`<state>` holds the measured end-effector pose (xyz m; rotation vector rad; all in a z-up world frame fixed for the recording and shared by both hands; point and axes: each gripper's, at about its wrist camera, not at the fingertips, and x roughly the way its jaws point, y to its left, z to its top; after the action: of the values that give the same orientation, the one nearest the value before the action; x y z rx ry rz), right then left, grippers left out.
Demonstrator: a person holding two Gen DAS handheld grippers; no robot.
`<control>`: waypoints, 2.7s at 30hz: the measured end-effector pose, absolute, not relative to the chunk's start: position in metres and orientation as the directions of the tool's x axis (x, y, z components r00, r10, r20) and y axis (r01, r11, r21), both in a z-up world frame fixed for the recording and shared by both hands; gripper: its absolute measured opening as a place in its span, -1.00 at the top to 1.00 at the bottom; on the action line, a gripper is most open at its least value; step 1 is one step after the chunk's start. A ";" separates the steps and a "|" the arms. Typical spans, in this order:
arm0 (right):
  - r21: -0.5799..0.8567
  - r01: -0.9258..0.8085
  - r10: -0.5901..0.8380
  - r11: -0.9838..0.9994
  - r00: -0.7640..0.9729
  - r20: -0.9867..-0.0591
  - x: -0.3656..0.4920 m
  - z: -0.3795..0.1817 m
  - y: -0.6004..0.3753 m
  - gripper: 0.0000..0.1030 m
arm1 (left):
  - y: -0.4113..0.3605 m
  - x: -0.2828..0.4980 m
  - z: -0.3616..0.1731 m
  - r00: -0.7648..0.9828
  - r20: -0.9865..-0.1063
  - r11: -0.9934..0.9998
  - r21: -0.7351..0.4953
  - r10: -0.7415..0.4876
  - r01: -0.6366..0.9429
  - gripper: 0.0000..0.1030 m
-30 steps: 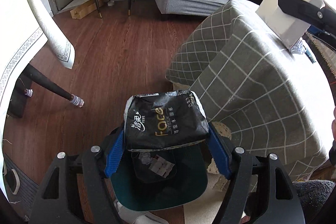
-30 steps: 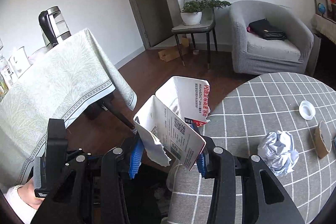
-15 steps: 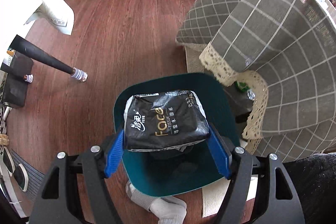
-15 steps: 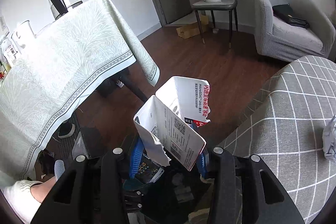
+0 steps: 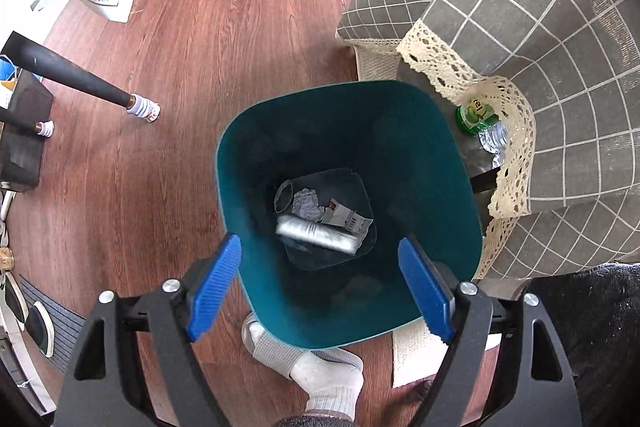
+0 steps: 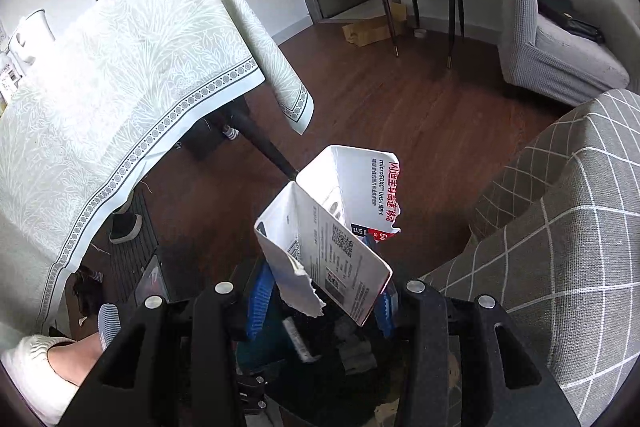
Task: Collect trash
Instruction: 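Lower the white card box into the bin and open the right gripper, then move both tools back over the table toward the foil ball and wipes pack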
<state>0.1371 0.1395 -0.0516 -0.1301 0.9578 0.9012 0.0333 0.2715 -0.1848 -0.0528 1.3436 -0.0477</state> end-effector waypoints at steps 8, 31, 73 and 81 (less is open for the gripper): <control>0.233 -0.735 0.550 0.637 0.221 -0.805 0.128 -0.079 0.159 0.16 | 0.291 0.030 -0.164 0.295 -0.953 0.996 -0.079 -0.063 -0.045 -0.62; 0.178 -0.790 0.381 0.587 0.076 -0.921 0.095 -0.159 0.186 0.16 | 0.320 0.031 -0.058 0.593 -0.802 0.978 -0.175 -0.073 -0.117 -0.27; 0.195 -0.880 0.534 0.433 0.076 -0.842 0.055 -0.093 0.150 -0.13 | 0.265 0.038 0.060 0.792 -0.608 0.980 -0.181 -0.044 -0.084 -0.20; 0.168 -0.857 0.617 0.488 0.202 -0.761 0.069 -0.032 0.108 -0.13 | 0.243 0.041 0.080 0.823 -0.567 0.982 -0.178 -0.045 -0.068 -0.20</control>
<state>0.0693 0.1076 -0.0323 -0.3215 0.8836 1.0535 0.0407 0.2435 0.0804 -0.1940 0.6055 0.0122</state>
